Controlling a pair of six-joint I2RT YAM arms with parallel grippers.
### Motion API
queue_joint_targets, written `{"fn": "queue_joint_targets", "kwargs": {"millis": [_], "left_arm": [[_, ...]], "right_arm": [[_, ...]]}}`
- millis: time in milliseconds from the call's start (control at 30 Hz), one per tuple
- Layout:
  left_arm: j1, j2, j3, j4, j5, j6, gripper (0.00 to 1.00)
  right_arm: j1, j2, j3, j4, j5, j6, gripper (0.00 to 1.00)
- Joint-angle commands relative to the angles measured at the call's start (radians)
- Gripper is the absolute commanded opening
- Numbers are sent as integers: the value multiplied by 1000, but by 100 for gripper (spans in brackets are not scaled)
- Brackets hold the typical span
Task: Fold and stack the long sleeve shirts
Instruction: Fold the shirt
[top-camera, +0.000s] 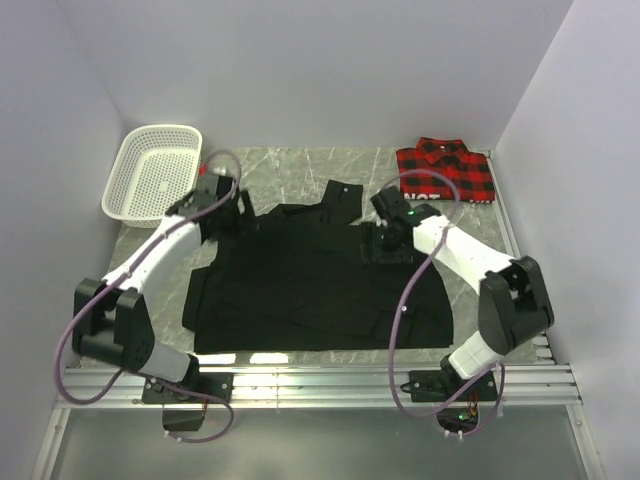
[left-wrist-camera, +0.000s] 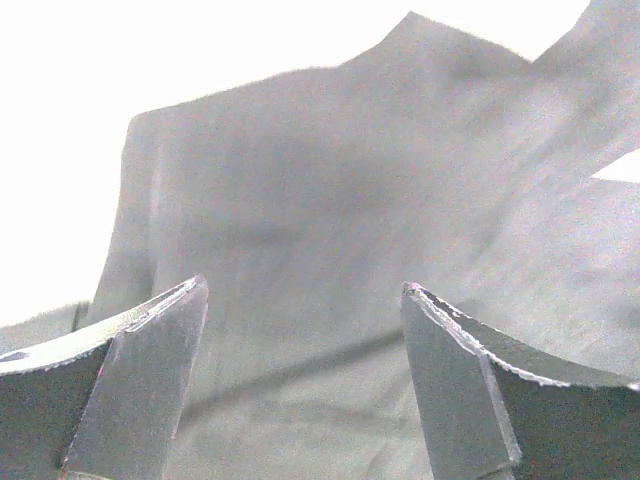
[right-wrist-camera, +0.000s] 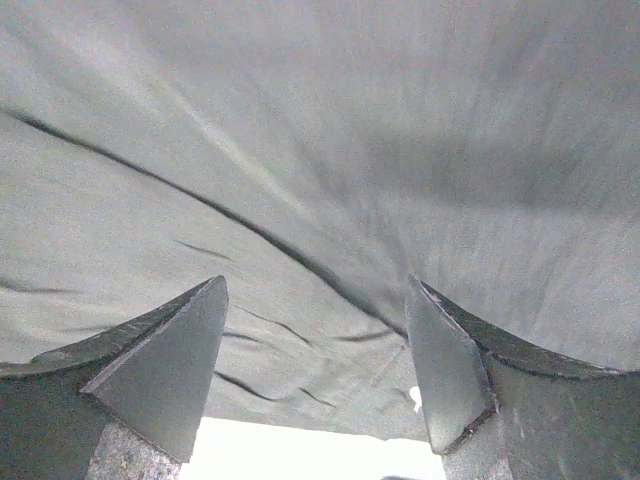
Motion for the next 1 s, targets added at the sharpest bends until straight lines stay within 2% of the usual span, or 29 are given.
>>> {"fn": "queue_joint_targets", "kwargs": {"millis": [0,133,300,400,533,700,833,967], "left_arm": [[-2,96,171,112,1,148,84],[-6,246,361,171,91,248,83],[-54,447,524,190,168,403,82],[-78,553,627,193,179,443,81],[-81,668,755,199,197,400,77],[-103,739,770,250,291,414,75],[-108,779,766,274,416,422,72],[-118,834,777,267,388,434,72]], "right_arm": [[-24,-81,85,43,40,3,79],[-25,-107,76,85,40,9,83],[-31,-104,19,128,-13,26,95],[-35,-90,-24,166,-46,43,95],[-33,-74,-62,191,-90,52,92],[-35,-61,-85,206,-98,44,91],[-35,-49,-99,218,-110,44,91],[-33,-34,-130,235,-116,46,91]]}}
